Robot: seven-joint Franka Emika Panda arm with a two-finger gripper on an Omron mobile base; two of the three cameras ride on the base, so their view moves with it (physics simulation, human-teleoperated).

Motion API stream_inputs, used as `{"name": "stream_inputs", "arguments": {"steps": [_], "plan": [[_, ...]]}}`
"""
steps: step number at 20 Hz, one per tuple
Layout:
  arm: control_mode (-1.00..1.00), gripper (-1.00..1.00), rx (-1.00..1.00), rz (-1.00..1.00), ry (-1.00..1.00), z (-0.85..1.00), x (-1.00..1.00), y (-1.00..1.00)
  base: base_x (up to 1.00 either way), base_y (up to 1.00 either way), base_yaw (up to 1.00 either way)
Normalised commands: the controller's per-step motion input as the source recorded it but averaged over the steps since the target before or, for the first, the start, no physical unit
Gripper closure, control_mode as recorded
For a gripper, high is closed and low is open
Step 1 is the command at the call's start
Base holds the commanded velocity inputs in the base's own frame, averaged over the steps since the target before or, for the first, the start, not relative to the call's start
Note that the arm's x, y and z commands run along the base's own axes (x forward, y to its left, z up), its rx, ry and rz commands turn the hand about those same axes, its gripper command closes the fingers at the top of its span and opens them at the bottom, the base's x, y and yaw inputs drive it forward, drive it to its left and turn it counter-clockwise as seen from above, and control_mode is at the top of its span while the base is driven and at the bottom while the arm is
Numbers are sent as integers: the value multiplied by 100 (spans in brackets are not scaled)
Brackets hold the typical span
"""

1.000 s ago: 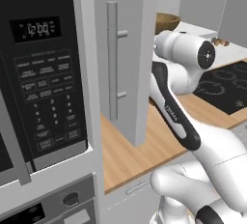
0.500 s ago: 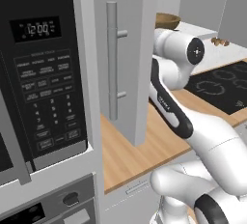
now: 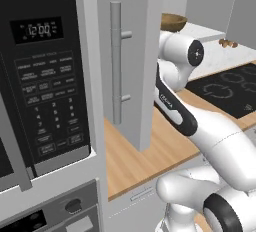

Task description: Gather all objects into one cabinet and sort the glasses and bowls to opposite sides.

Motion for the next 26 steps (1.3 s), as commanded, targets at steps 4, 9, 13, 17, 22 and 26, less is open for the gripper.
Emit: {"name": "stream_inputs", "arguments": {"steps": [4,9,13,17,22,26], "plan": [[-100,100,0,0,0,-10,47,1,0,0,0],[-100,100,0,0,0,-8,32,3,0,0,0],[-100,100,0,0,-1,-6,19,8,0,0,0],[-100,100,0,0,0,-7,26,13,0,0,0],[-100,100,0,1,0,-9,29,21,0,0,0],[-100,100,0,3,0,-10,33,20,0,0,0]]}}
